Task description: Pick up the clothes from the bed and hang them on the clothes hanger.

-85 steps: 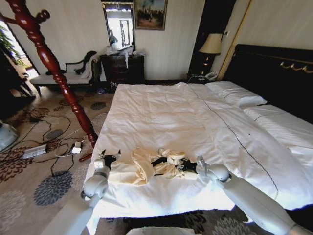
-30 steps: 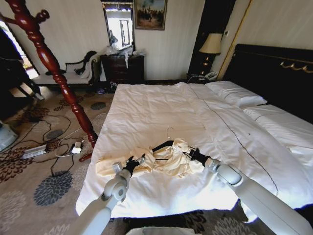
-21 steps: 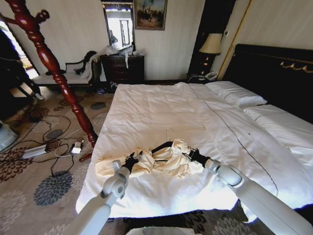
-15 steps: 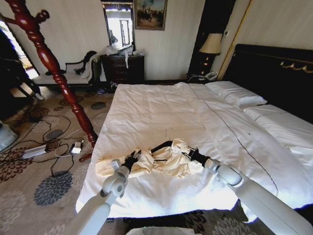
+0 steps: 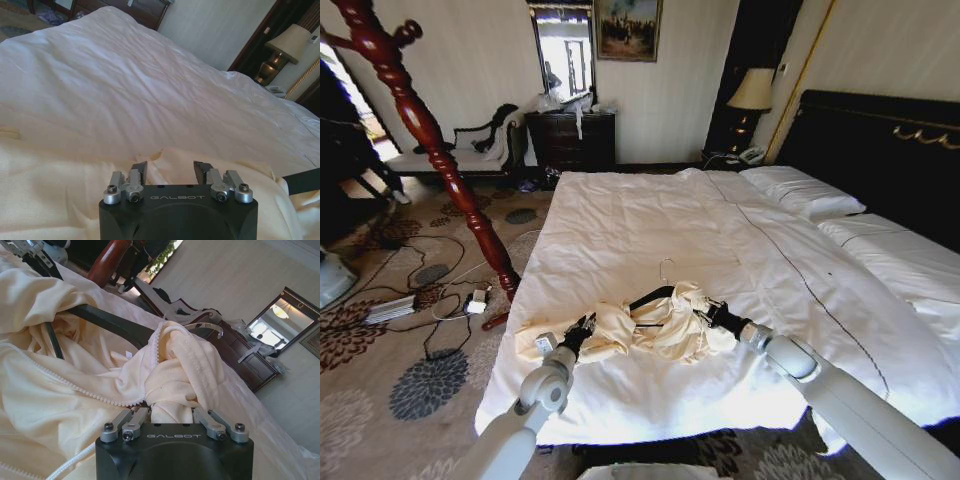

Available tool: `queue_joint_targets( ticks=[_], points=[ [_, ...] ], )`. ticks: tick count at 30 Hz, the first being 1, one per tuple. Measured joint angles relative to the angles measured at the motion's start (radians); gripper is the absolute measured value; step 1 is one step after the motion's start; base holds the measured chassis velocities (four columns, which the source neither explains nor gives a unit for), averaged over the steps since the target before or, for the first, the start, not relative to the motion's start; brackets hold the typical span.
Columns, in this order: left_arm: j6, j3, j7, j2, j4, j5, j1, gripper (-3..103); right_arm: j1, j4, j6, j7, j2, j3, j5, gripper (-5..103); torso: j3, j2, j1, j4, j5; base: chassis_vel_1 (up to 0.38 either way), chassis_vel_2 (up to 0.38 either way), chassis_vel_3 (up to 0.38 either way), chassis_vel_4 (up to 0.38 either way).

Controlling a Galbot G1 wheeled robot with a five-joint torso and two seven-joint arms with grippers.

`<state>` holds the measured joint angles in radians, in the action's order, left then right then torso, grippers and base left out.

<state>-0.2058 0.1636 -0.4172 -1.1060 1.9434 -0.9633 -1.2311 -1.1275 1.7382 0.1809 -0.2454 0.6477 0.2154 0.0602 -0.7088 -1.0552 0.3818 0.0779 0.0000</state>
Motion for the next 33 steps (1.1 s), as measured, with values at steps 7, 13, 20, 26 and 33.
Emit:
queue_joint_targets(
  ticks=[7,13,20,26,33],
  points=[
    [0.0,-0.001,0.001,-0.001,-0.01,-0.008,-0.002,76,-0.005,0.004,0.0,0.001,-0.004,0.004,0.0,25,0.0,0.0,0.0,0.0,0.0,0.0,0.0,0.0,0.0],
    [-0.001,-0.011,0.009,0.004,-0.035,-0.008,0.01,96,-0.003,0.005,0.0,0.002,-0.005,0.005,0.0,25,0.0,0.0,0.0,-0.0001,0.0,0.0,0.0,0.0,0.0],
    [-0.001,-0.028,0.017,-0.013,-0.083,-0.008,0.064,85,-0.003,0.011,0.003,0.002,-0.008,0.004,0.001,25,0.0,0.0,0.0,0.0,0.0,0.0,0.0,0.0,0.0],
    [-0.001,-0.038,0.021,-0.031,-0.107,-0.012,0.078,64,-0.005,0.013,0.01,0.003,-0.015,0.004,0.005,25,0.0,0.0,0.0,0.0,0.0,0.0,0.0,0.0,0.0],
    [0.0,-0.033,0.025,-0.038,-0.112,-0.012,0.083,36,-0.003,0.012,0.02,0.003,-0.017,0.005,0.009,25,0.0,0.0,0.0,0.0,0.0,0.0,0.0,0.0,0.0]
  ],
)
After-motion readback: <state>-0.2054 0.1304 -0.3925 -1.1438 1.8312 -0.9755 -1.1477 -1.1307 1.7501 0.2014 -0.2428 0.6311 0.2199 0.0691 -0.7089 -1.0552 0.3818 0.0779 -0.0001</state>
